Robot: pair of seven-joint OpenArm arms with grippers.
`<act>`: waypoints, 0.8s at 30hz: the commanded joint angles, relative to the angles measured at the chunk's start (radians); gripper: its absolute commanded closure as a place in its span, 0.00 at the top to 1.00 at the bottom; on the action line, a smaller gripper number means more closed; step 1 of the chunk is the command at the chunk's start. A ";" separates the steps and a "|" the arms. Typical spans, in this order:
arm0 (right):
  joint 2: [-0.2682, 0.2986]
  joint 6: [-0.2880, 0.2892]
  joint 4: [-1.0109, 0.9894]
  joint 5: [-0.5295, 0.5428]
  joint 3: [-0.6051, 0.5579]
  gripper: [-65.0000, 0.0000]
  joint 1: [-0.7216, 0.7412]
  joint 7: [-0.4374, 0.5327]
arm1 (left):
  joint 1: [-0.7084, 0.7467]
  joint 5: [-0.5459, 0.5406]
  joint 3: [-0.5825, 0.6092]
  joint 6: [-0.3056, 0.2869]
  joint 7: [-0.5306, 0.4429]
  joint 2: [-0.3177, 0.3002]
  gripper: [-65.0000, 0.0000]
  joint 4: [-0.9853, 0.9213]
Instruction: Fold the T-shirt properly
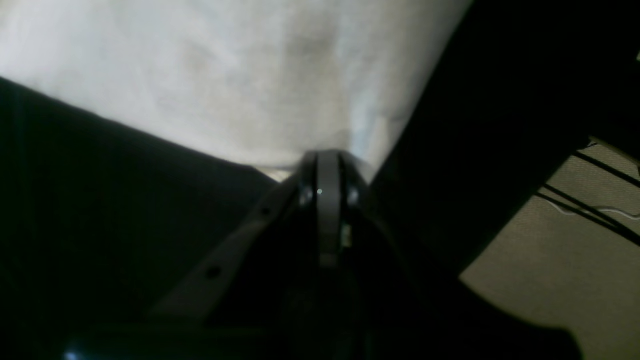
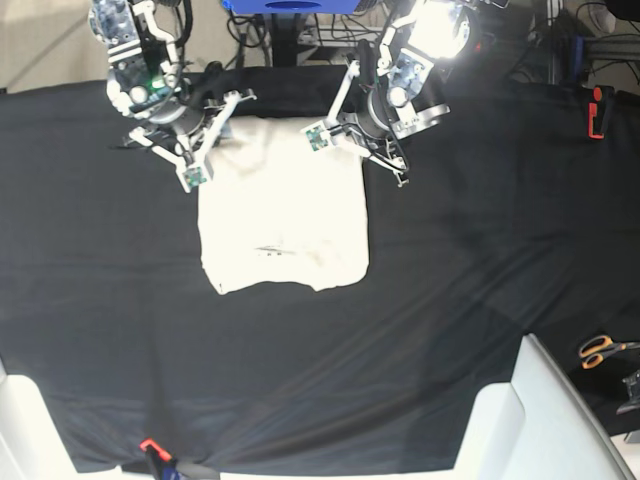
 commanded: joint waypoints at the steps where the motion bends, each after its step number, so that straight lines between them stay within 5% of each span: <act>1: 0.003 -0.010 0.016 -0.021 0.009 0.00 -0.010 -0.045 | 0.000 0.009 -0.003 -0.001 0.019 -0.007 0.00 0.029; 5: 0.010 -0.010 0.169 -0.026 0.009 0.00 -0.062 -0.091 | 0.037 0.005 -0.014 -0.001 0.023 -0.051 0.00 0.180; 11: 0.094 -0.020 0.381 -0.027 0.012 0.00 -0.160 -0.102 | 0.178 0.003 -0.139 -0.001 0.007 -0.066 0.00 0.322; 13: 0.114 -0.020 0.421 -0.027 0.035 0.00 -0.203 -0.107 | 0.252 0.003 -0.182 -0.001 -0.069 -0.080 0.00 0.335; 17: 0.112 -0.020 0.466 -0.027 0.139 0.00 -0.315 -0.110 | 0.420 0.003 -0.314 0.039 -0.233 -0.077 0.00 0.338; 24: 0.069 -0.012 0.459 -0.026 0.302 0.00 -0.495 -0.110 | 0.614 0.003 -0.425 0.058 -0.264 -0.079 0.00 0.332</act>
